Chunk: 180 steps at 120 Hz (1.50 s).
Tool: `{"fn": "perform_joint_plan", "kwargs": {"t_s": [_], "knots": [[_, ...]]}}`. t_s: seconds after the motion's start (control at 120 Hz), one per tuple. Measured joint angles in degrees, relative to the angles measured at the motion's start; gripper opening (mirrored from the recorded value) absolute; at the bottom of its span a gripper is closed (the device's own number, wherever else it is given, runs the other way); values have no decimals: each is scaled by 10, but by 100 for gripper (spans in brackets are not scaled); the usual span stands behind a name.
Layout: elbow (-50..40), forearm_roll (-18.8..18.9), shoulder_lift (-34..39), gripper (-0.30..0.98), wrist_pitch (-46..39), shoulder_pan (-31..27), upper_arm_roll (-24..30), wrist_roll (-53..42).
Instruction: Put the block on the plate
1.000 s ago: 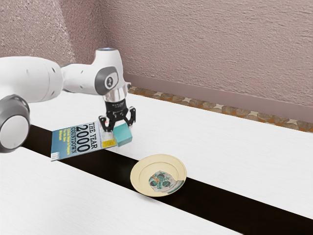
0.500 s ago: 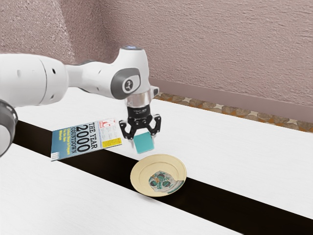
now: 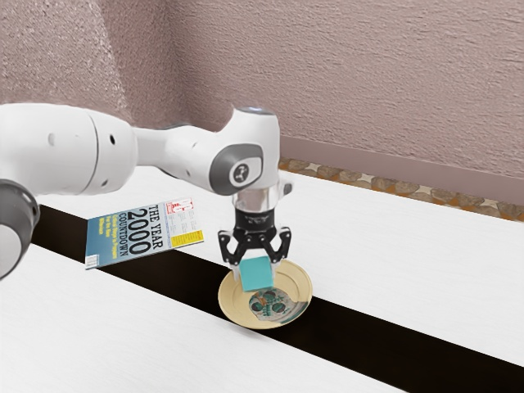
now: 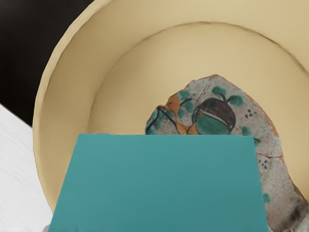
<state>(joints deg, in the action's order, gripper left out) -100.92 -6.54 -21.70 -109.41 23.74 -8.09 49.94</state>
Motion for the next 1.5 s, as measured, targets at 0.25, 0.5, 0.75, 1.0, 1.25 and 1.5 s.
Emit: {"fn": "perform_joint_plan", "kwargs": {"t_s": [0.25,0.5,0.75,1.0,1.25,1.5], "knots": [[-28,0,1,40,-8,13,0,0],[-34,0,6,42,-13,22,5,1],[-33,-7,7,58,-21,22,5,0],[-19,-5,40,65,-18,21,3,-2],[79,28,76,68,63,19,-3,-12],[119,42,128,68,115,-37,-4,-149]]}}
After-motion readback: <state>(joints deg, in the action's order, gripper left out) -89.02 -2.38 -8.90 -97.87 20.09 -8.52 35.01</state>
